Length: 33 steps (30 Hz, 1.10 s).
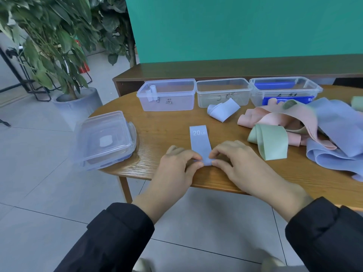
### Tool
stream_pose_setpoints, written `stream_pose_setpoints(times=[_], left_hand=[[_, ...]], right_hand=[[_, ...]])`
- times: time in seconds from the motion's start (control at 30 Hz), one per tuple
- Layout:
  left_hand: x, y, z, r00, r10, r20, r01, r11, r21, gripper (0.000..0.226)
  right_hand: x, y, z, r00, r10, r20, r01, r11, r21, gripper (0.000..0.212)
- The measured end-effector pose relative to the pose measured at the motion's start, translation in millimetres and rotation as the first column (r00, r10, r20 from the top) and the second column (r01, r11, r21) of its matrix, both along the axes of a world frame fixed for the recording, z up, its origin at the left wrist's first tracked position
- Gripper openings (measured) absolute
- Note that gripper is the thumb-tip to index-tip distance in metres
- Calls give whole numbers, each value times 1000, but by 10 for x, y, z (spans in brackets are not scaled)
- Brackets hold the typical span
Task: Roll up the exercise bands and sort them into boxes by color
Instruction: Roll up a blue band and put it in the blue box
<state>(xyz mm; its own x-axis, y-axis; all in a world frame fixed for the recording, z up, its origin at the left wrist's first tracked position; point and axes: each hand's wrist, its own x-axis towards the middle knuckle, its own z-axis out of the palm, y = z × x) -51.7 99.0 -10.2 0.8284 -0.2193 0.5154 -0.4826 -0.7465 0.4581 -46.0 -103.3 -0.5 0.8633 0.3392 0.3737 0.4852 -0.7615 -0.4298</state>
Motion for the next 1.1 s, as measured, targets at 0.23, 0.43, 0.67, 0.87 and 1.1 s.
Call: stream_pose_setpoints(times=[0.23, 0.43, 0.67, 0.87, 1.1], left_hand=[[87, 1, -21, 996, 30, -87, -29, 1000, 8, 30], [144, -6, 7, 1000, -27, -13, 27, 1000, 8, 20], [218, 7, 23, 1000, -12, -19, 13, 999, 36, 11], [218, -15, 58, 998, -16, -59, 17, 1000, 3, 7], [307, -18, 19, 999, 23, -43, -20, 998, 52, 17]], right_hand=[[162, -3, -45, 1000, 6, -17, -5, 1000, 15, 16], [261, -1, -44, 998, 20, -58, -19, 1000, 14, 20], [301, 32, 0, 998, -16, -60, 19, 999, 39, 19], [250, 23, 15, 997, 54, 46, -59, 993, 103, 7], [339, -23, -6, 996, 93, -17, -92, 995, 36, 19]])
